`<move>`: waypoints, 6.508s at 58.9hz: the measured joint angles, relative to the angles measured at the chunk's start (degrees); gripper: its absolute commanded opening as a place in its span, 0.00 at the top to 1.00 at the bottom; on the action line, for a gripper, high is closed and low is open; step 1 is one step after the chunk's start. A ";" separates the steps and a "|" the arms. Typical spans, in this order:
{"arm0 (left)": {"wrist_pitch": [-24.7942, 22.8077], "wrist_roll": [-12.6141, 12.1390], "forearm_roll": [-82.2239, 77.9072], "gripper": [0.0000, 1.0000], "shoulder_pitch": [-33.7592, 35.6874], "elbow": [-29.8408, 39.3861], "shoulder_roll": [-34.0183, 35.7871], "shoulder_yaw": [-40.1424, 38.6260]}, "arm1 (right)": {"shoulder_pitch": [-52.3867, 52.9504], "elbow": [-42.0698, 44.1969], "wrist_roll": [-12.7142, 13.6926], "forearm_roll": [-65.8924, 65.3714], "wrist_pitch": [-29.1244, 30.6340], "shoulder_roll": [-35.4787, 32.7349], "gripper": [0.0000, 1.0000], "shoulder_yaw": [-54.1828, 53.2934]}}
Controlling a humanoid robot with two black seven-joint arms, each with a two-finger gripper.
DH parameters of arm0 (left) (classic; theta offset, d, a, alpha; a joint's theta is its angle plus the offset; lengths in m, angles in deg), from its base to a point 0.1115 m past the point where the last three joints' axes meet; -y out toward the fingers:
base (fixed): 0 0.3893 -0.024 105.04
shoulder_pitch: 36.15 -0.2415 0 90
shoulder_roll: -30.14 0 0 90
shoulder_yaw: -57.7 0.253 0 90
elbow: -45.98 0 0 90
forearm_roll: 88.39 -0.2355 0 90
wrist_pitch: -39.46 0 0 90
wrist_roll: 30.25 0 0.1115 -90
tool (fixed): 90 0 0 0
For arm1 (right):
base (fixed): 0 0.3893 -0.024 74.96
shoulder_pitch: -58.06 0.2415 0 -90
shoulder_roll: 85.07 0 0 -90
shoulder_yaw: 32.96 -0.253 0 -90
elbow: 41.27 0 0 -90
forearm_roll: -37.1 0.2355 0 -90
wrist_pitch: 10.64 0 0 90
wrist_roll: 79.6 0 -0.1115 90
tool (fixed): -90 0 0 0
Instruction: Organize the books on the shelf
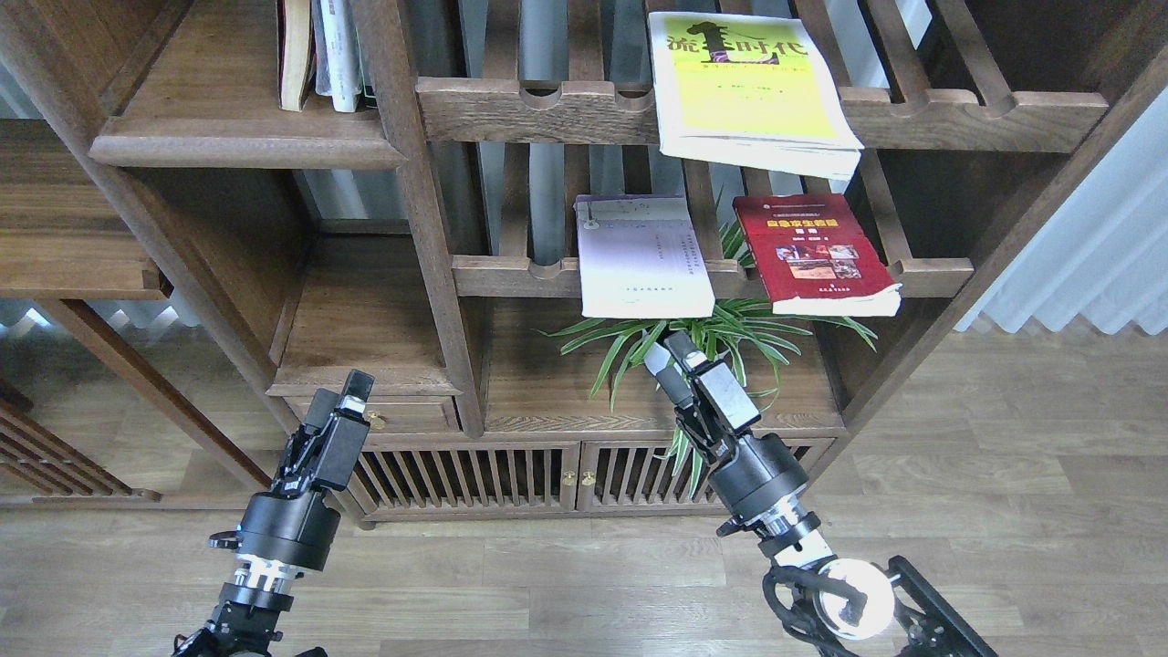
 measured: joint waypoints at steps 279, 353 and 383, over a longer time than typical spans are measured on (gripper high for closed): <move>0.01 -5.64 4.18 0.00 -7.98 4.56 0.00 -2.71 | 15.44 20.82 -7.11 7.65 -9.58 0.00 0.01 -12.25; 0.01 -5.72 4.13 0.00 -7.98 4.83 0.00 -2.71 | 17.09 20.57 -10.58 8.24 -14.95 0.00 0.62 -14.87; 0.01 -5.72 4.09 0.00 -7.98 5.26 0.00 -2.72 | 16.36 20.47 -10.56 8.52 -7.32 0.00 0.96 -15.23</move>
